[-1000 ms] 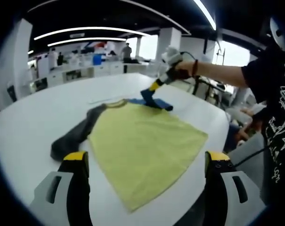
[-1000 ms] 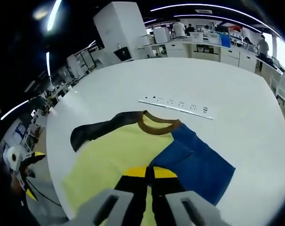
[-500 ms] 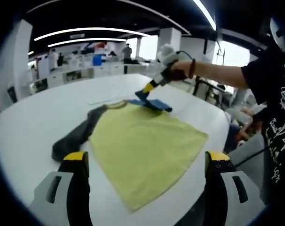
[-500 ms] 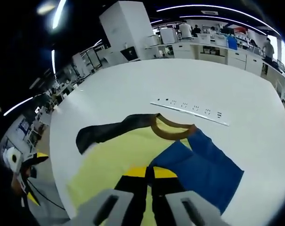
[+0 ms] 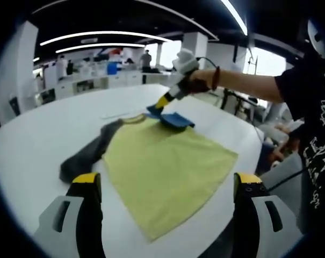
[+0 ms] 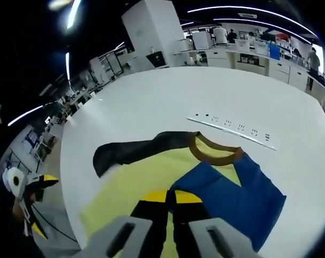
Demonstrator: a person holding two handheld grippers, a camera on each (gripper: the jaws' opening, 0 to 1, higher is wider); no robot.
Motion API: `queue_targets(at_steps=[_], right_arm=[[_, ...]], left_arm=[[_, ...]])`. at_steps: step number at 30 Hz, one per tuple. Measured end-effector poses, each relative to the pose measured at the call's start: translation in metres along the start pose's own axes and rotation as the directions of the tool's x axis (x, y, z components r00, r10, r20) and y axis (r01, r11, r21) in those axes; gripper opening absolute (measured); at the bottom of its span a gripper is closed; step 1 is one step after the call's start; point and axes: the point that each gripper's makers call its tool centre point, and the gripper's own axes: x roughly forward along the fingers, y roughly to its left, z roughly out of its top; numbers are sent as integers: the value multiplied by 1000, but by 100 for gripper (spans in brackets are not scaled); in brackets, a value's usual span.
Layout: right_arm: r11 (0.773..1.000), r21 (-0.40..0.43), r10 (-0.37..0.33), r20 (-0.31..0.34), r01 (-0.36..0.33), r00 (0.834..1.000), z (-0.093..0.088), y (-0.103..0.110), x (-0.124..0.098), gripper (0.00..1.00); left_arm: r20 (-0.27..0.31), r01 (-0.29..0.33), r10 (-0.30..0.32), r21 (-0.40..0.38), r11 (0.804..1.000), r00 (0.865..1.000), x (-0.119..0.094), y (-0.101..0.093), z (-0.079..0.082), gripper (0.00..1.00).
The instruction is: Fold the garment on the visible template until the final outline fits inside the template.
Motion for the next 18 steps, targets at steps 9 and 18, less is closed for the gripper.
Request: queue_targets(at_steps=[9, 18], right_arm=[[1000, -20, 19, -5, -19, 1000, 3, 17, 13, 0], [997, -80, 4, -28, -6, 1000, 0, 28, 22, 0]], left_arm=[[7, -8, 8, -9, 1000, 1000, 1, 0, 1, 99], [4, -11, 11, -12, 1000, 1000, -1, -2, 0, 99]])
